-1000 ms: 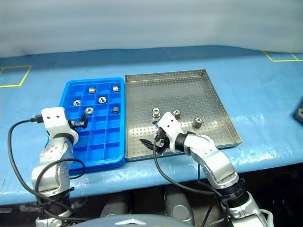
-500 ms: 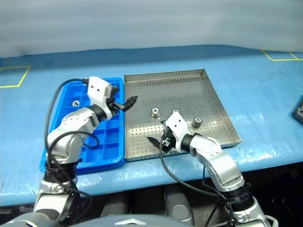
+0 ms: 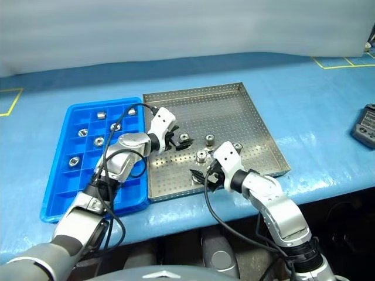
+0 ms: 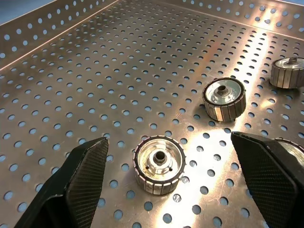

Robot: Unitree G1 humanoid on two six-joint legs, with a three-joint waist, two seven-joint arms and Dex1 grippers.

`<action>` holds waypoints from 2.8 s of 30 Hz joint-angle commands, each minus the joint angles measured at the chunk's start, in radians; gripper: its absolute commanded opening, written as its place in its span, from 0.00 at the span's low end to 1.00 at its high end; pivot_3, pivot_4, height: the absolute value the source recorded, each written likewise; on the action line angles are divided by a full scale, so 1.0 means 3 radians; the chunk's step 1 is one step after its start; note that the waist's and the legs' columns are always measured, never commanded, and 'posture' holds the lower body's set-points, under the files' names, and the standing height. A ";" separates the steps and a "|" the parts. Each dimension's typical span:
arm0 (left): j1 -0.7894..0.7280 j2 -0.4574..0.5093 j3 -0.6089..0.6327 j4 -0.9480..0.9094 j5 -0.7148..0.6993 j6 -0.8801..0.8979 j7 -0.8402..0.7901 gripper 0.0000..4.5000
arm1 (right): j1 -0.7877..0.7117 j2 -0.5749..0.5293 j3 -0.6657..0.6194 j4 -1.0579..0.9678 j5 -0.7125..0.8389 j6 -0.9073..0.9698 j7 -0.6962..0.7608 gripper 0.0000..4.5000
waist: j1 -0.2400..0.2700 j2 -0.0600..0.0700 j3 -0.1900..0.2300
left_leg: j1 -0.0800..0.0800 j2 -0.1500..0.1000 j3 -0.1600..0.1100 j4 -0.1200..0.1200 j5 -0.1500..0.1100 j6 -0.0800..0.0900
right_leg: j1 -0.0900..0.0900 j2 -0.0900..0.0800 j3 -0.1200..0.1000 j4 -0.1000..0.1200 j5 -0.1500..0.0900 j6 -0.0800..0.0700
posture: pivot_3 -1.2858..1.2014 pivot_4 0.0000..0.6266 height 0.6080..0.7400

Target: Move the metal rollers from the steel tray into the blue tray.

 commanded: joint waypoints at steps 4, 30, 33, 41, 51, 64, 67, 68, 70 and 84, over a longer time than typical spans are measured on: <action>-0.0132 -0.0071 0.0005 0.0180 0.0154 -0.0002 0.0134 1.00 | 0.0011 0.0016 -0.0074 -0.0149 0.0035 0.0015 -0.0045 1.00 | -0.0054 0.0000 0.0000 | 0.0000 0.0000 -0.0001 -0.0001 0.0000 0.0000 | 0.0000 0.0000 0.0000 0.0000 0.0000 0.0000 | 0.43 0.24 1.00; 0.0826 0.0031 0.0993 -0.2076 0.0062 -0.0014 0.0826 0.37 | -0.0258 0.0057 0.0147 -0.0010 0.0031 -0.0018 0.0134 1.00 | -0.0090 0.0002 0.0000 | 0.0002 0.0001 -0.0001 -0.0006 0.0000 0.0000 | -0.0001 0.0000 0.0001 0.0003 0.0001 0.0002 | 0.47 0.24 1.00; 0.1152 0.0118 0.1219 -0.2531 0.0004 0.0142 0.0938 0.37 | -0.0329 0.0071 0.0224 0.0035 0.0033 -0.0025 0.0202 1.00 | -0.0030 0.0002 0.0001 | 0.0005 0.0001 -0.0002 -0.0007 0.0000 0.0000 | 0.0000 0.0001 0.0001 0.0005 0.0000 0.0001 | 0.48 0.24 1.00; 0.1924 0.0166 0.1494 -0.3262 -0.0080 0.0578 0.1098 0.37 | -0.0563 0.0184 0.0506 0.0219 0.0002 -0.0102 0.0405 1.00 | 0.0222 0.0000 0.0001 | 0.0002 0.0000 -0.0001 0.0001 0.0000 0.0000 | 0.0002 -0.0002 -0.0001 0.0001 0.0000 0.0001 | 0.52 0.24 1.00; 0.2599 -0.0051 0.1536 -0.3503 -0.0073 0.0815 0.1314 0.37 | -0.0676 0.0242 0.0606 0.0328 -0.0014 -0.0158 0.0545 1.00 | 0.0388 -0.0001 0.0001 | 0.0003 0.0001 0.0000 0.0003 0.0000 0.0000 | 0.0003 -0.0003 -0.0003 0.0001 -0.0011 -0.0019 | 0.53 0.24 1.00; 0.2660 -0.0160 0.1495 -0.3328 -0.0057 0.1122 0.1455 0.37 | -0.0587 0.0238 0.0556 0.0259 -0.0037 -0.0119 0.0497 1.00 | 0.0404 0.0000 0.0001 | 0.0004 0.0001 0.0000 0.0002 0.0000 -0.0001 | 0.0002 -0.0002 -0.0003 0.0002 -0.0011 -0.0020 | 0.51 0.24 1.00; 0.2622 -0.0170 0.1512 -0.3313 -0.0110 0.1139 0.1424 0.45 | -0.0562 0.0235 0.0537 0.0241 -0.0039 -0.0111 0.0473 1.00 | 0.0394 0.0000 0.0001 | 0.0004 0.0001 0.0001 0.0003 0.0000 -0.0001 | 0.0002 -0.0002 -0.0003 0.0002 -0.0012 -0.0020 | 0.51 0.24 1.00; 0.2609 -0.0172 0.1511 -0.3307 -0.0107 0.1141 0.1426 0.54 | -0.0556 0.0233 0.0534 0.0235 -0.0039 -0.0109 0.0466 1.00 | 0.0391 0.0000 0.0001 | 0.0004 0.0001 0.0001 0.0003 0.0000 -0.0001 | 0.0002 -0.0002 -0.0003 0.0002 -0.0012 -0.0020 | 0.51 0.24 1.00; 0.2574 -0.0166 0.1502 -0.3289 -0.0115 0.1128 0.1403 0.68 | -0.0542 0.0229 0.0528 0.0221 -0.0038 -0.0107 0.0449 1.00 | 0.0381 -0.0001 0.0001 | 0.0004 0.0001 0.0001 0.0003 0.0000 -0.0001 | 0.0002 -0.0002 -0.0003 0.0002 -0.0012 -0.0020 | 0.50 0.24 1.00; 0.1706 0.0256 0.0901 -0.2981 -0.0418 0.0731 0.0632 0.99 | -0.0266 0.0007 0.0078 -0.0041 -0.0002 0.0013 0.0262 1.00 | 0.0357 -0.0001 0.0001 | 0.0002 0.0000 0.0003 0.0004 0.0000 -0.0001 | 0.0002 -0.0004 -0.0002 -0.0001 -0.0011 -0.0020 | 0.48 0.24 1.00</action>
